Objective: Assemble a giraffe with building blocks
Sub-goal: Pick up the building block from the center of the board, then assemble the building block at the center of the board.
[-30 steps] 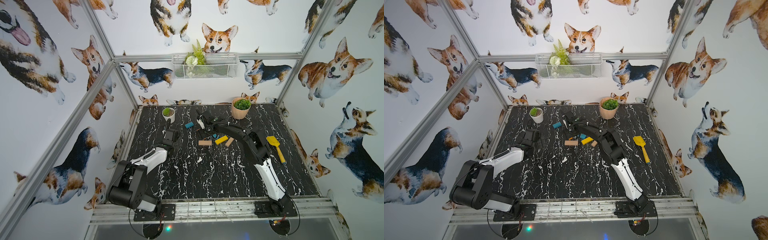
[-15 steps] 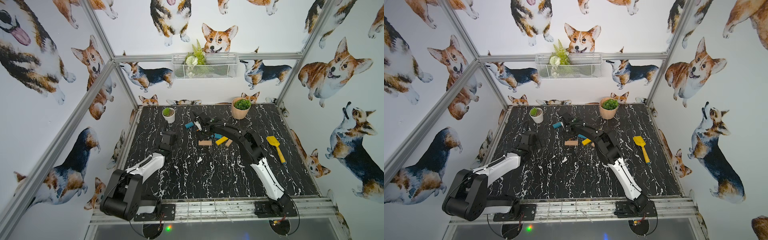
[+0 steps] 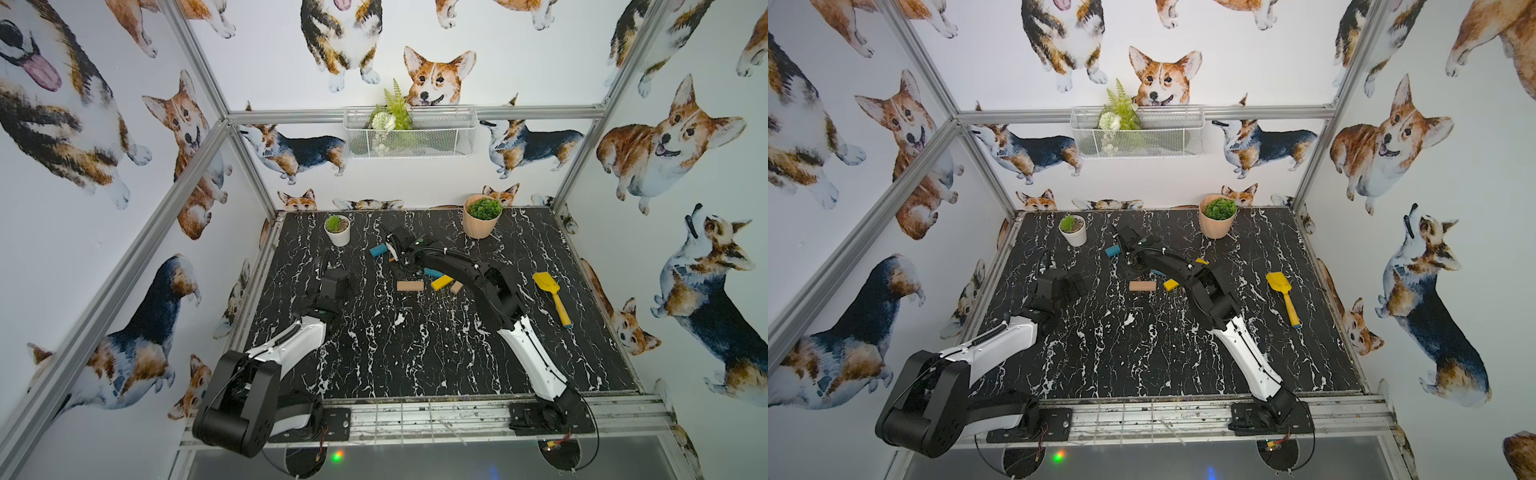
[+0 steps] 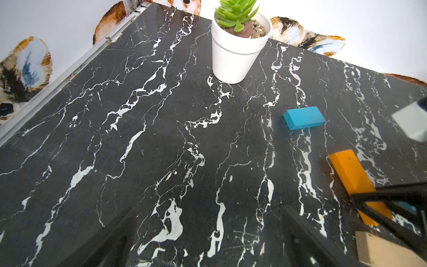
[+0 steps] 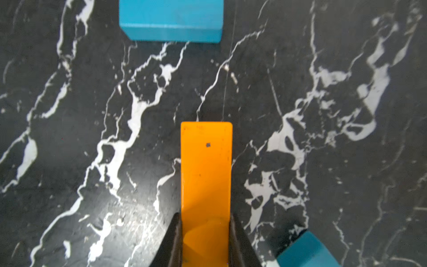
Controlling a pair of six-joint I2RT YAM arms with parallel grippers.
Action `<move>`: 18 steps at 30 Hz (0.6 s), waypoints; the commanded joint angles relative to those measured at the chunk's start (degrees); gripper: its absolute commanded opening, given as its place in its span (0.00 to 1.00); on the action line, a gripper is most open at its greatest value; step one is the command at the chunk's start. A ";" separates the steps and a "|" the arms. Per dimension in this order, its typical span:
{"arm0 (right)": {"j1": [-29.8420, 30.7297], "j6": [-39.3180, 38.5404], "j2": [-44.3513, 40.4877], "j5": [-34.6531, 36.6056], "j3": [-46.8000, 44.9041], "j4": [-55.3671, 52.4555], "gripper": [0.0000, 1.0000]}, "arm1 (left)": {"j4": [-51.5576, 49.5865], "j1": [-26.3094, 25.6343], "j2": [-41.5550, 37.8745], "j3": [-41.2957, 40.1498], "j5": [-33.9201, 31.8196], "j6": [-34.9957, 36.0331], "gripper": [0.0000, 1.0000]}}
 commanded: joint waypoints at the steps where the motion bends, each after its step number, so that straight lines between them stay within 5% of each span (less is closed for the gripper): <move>1: -0.77 1.05 3.76 2.66 7.67 -4.19 0.06 | 2.11 0.18 -0.36 -0.22 0.58 0.25 1.00; 18: -2.89 1.56 15.27 3.76 22.82 -0.38 0.07 | 2.96 0.12 2.07 0.48 2.54 0.46 1.00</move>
